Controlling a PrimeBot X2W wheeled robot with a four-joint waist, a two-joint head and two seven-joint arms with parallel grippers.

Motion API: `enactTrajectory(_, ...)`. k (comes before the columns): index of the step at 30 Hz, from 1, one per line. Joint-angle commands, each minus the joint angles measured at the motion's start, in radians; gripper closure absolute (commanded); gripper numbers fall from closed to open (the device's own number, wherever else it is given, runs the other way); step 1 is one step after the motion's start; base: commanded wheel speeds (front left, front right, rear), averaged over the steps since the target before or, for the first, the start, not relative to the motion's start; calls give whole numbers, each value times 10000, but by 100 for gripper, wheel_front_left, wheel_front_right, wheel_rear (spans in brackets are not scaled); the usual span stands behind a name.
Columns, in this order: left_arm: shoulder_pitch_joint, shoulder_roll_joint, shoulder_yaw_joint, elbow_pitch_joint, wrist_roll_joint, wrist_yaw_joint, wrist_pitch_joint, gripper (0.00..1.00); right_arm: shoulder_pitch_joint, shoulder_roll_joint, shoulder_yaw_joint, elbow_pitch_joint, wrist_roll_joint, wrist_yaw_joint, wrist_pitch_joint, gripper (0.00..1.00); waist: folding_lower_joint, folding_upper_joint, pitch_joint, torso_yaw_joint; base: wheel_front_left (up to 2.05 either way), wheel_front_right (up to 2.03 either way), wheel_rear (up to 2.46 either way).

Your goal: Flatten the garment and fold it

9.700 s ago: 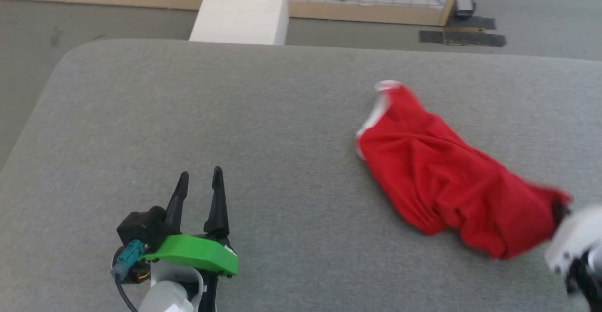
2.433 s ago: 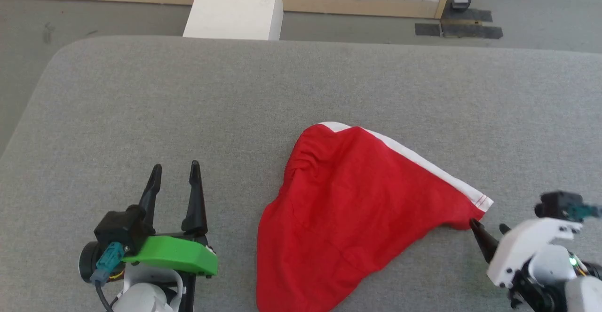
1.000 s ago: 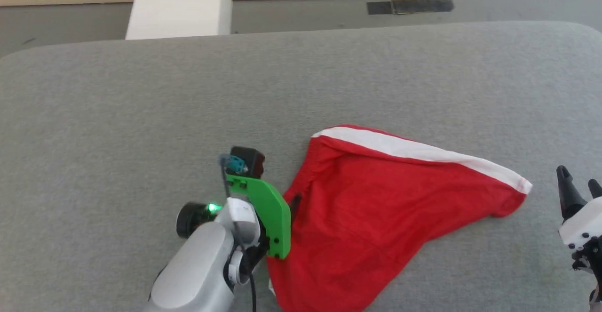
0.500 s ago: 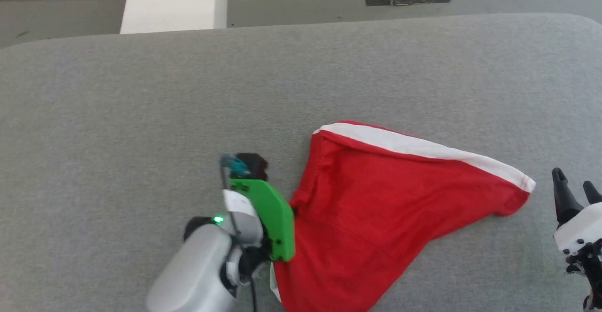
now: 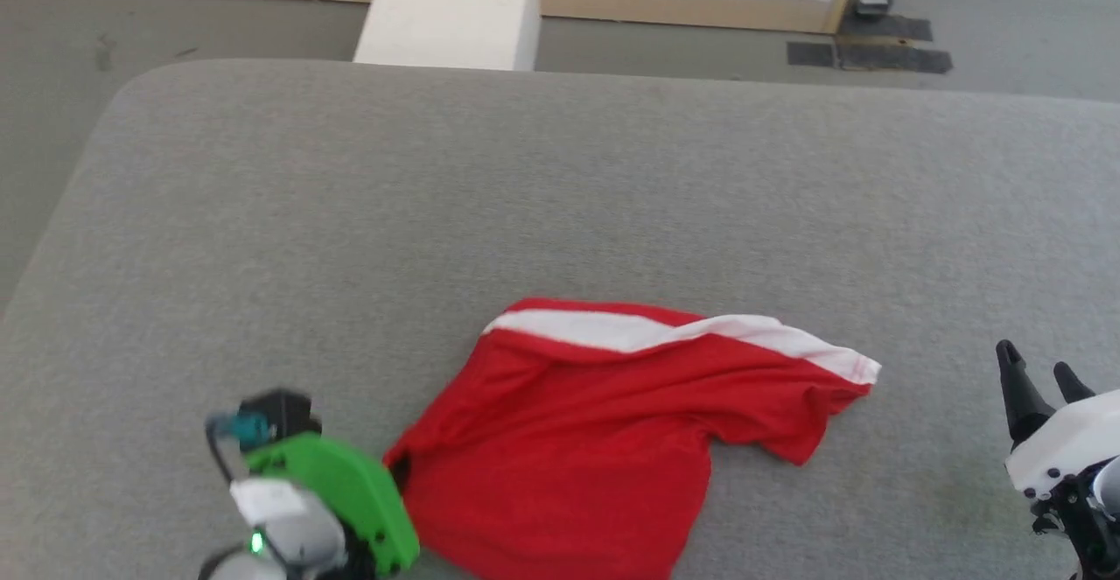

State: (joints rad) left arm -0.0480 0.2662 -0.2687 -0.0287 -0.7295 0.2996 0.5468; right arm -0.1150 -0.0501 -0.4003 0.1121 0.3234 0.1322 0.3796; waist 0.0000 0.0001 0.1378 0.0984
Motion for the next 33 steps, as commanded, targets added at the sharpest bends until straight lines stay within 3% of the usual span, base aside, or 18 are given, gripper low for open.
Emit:
enactTrajectory(1,554,59,51,-262,-158,168,83,100,129,-1,29,-4,62,-15,34,0,0,-1,-227,463,0,0,0)
enactTrajectory(7,2209,-259,-258,-1024,-727,386,511,100,122,-1,201,71,77,-15,89,0,0,-1,-281,712,0,0,0)
enactTrajectory(8,2291,-349,-241,-1117,-807,335,412,65,117,-1,235,90,89,-15,90,0,0,-1,-289,729,0,0,0)
enactTrajectory(9,2300,-352,-208,-1163,-761,316,277,0,116,-1,263,105,93,-15,90,0,0,-1,-298,738,0,0,0)
enactTrajectory(17,500,122,265,-1529,452,-315,-1497,0,177,-1,390,182,116,-15,63,0,0,-1,-240,632,0,0,0)
enactTrajectory(24,-1599,202,-846,224,1105,-1101,-857,0,53,-1,480,189,149,-15,91,0,0,-1,27,230,0,0,0)
enactTrajectory(33,-2068,-49,-1186,1795,1101,-1058,-435,0,-107,-1,442,316,179,-15,-86,0,0,-1,354,-234,0,0,0)
